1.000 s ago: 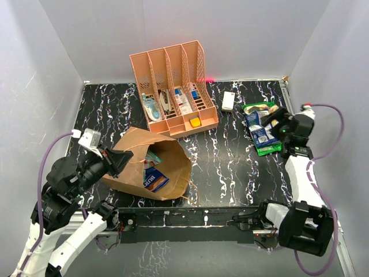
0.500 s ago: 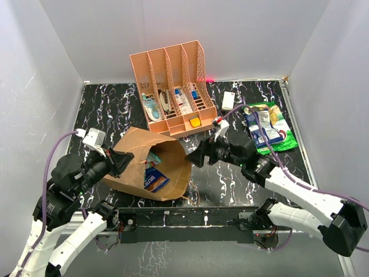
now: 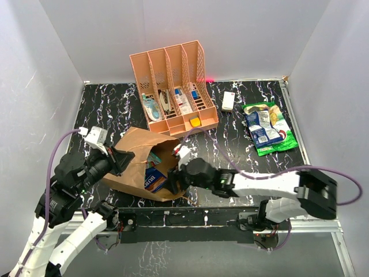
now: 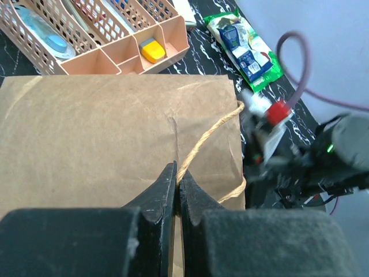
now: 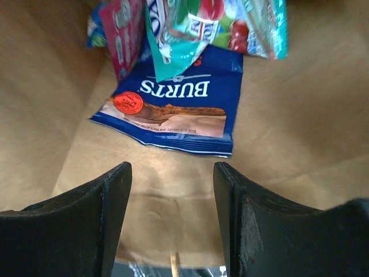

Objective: Take the snacks out of the paper bag

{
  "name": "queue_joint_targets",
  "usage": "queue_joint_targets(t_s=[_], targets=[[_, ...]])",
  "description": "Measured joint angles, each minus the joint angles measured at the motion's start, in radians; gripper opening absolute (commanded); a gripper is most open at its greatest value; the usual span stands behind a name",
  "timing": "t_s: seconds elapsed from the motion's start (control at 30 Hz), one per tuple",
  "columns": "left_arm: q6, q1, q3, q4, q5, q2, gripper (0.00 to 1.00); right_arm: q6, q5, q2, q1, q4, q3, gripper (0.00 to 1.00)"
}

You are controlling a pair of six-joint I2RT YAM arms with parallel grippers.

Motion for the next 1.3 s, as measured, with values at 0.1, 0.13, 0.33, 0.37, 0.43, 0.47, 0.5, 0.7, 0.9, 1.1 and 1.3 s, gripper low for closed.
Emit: queue_joint_targets(t_s=[0.1,0.13,0.33,0.37,0.43,0.47,0.5,0.7,0.9,1.1,1.3], targets=[[0.008,0.0,0.022,-0.002,-0.024,0.018,0.0,-0.018,0.068,0.138,0.07,-0.007,0.07,0.6],[0.013,0.0,0.034,-0.003,-0.035,0.022,0.0,-0.027,0.085,0.18,0.097,-0.006,0.103,0.59],[0.037,0.0,0.08,-0.021,-0.123,0.014,0.0,-0.085,0.14,0.336,0.24,0.053,0.301,0.61],[0.04,0.0,0.08,-0.028,-0.132,0.01,0.0,-0.093,0.141,0.361,0.256,0.069,0.336,0.61],[0.04,0.0,0.08,-0.045,-0.147,0.0,0.0,-0.105,0.145,0.397,0.278,0.097,0.377,0.62],[0.04,0.0,0.08,-0.051,-0.153,-0.003,0.0,-0.107,0.15,0.406,0.286,0.109,0.382,0.64],[0.039,0.0,0.08,-0.058,-0.158,-0.008,0.0,-0.108,0.162,0.41,0.291,0.113,0.38,0.66],[0.032,0.0,0.08,-0.066,-0.16,-0.024,0.0,-0.164,0.299,0.388,0.275,0.132,0.301,0.76],[0.033,0.0,0.08,-0.062,-0.156,-0.013,0.0,-0.392,0.286,0.283,0.218,0.224,0.137,0.76],[0.032,0.0,0.08,-0.054,-0.145,-0.004,0.0,-0.692,0.172,0.28,0.166,0.343,0.116,0.77],[0.032,0.0,0.08,-0.051,-0.141,-0.003,0.0,-0.894,0.097,0.402,0.133,0.395,0.18,0.78]])
